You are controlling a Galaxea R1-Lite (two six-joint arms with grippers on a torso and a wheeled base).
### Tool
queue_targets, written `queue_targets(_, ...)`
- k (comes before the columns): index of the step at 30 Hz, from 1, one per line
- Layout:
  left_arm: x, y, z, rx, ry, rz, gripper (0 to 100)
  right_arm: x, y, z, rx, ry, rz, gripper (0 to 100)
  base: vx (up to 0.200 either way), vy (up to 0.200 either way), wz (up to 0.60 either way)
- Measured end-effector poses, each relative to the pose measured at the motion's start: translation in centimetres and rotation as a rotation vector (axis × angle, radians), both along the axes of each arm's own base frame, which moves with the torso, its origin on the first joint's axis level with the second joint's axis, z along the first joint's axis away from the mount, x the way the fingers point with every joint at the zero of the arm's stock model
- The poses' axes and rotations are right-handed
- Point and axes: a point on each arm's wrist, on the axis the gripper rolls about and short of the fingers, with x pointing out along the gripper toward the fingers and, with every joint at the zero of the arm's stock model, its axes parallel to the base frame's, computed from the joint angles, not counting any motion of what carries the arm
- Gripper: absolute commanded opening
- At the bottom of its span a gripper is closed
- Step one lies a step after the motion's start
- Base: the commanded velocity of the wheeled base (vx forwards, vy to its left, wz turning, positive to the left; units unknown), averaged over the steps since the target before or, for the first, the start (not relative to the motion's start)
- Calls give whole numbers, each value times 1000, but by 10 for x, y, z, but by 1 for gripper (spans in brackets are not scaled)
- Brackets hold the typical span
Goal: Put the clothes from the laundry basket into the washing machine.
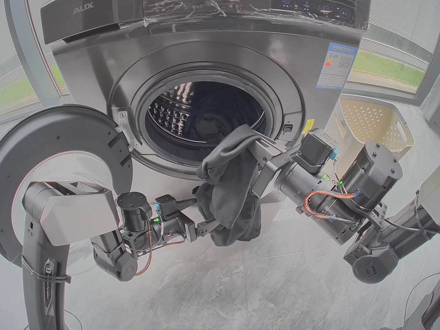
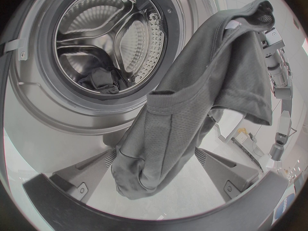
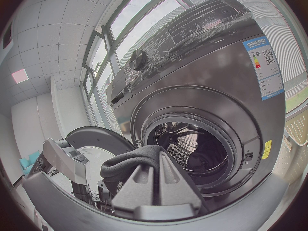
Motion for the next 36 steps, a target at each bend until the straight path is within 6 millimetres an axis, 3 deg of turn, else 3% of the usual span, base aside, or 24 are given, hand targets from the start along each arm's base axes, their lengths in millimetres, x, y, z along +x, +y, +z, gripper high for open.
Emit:
queue_targets(7,11,-3,-5,6,-34,-10,100,0,1,-2,-3,5,3,0,0,0,0)
queue_targets(8,11,-3,-5,7,-35,-9,0,0,2,-2,-4,6,3,0,0,0,0)
queue_targets(19,18,-6,3,-18,-70,-9,0,-2,2,-8,-16,25,8,0,0,0,0)
queue_targets(24,12,-1,11,-11,-74,12,0,-2,-1,-14,-33,44,3,0,0,0,0)
queue_targets(30,-4,11,37,-9,-99,105,0,1,-18,-35,-101,121,-39,0,0,0,0)
queue_targets(36,-33,25,72,-22,-130,134,0,-5,-28,-50,-139,170,-43,0,0,0,0)
